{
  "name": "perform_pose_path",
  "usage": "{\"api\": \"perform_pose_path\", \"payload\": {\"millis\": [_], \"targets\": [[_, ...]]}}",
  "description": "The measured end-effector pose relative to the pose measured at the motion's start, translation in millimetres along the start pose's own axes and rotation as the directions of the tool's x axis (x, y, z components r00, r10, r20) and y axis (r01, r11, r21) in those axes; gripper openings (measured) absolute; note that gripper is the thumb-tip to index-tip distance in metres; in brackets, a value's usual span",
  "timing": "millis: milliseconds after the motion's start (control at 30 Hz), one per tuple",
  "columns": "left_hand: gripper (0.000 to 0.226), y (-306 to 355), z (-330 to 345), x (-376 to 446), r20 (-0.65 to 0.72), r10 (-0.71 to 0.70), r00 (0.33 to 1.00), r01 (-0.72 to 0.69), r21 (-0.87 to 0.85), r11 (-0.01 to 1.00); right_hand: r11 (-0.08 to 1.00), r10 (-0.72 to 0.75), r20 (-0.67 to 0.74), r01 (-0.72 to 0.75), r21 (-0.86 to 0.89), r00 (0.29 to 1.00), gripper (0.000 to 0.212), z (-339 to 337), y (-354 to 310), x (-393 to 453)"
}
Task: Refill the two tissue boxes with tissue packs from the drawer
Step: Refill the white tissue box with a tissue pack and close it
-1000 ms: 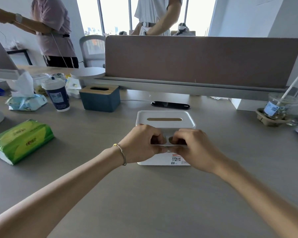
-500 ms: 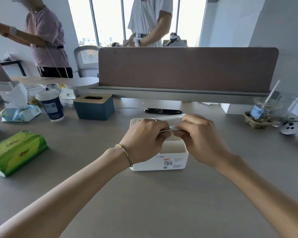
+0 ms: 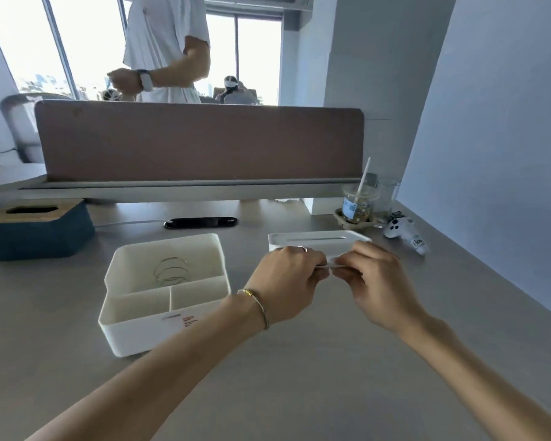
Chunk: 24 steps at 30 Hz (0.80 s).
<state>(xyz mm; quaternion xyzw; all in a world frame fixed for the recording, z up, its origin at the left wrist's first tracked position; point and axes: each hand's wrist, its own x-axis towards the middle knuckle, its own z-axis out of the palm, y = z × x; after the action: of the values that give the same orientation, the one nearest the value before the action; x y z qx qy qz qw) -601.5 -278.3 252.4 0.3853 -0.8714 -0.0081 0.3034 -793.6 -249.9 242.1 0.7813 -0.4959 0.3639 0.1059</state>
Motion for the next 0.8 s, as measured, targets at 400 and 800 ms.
{"api": "perform_pose_path", "payload": {"millis": [400, 800], "targets": [[0.019, 4, 57, 13, 0.190, -0.045, 0.981, 0.048, -0.014, 0.999, 0.990, 0.139, 0.071, -0.140, 0.018, 0.988, 0.011, 19, 44, -34], [0.026, -2, 82, 7, 0.296, -0.046, 0.954, 0.041, 0.023, 0.999, 0.975, 0.220, 0.223, -0.208, -0.079, 0.950, 0.016, 31, 55, -50]]}}
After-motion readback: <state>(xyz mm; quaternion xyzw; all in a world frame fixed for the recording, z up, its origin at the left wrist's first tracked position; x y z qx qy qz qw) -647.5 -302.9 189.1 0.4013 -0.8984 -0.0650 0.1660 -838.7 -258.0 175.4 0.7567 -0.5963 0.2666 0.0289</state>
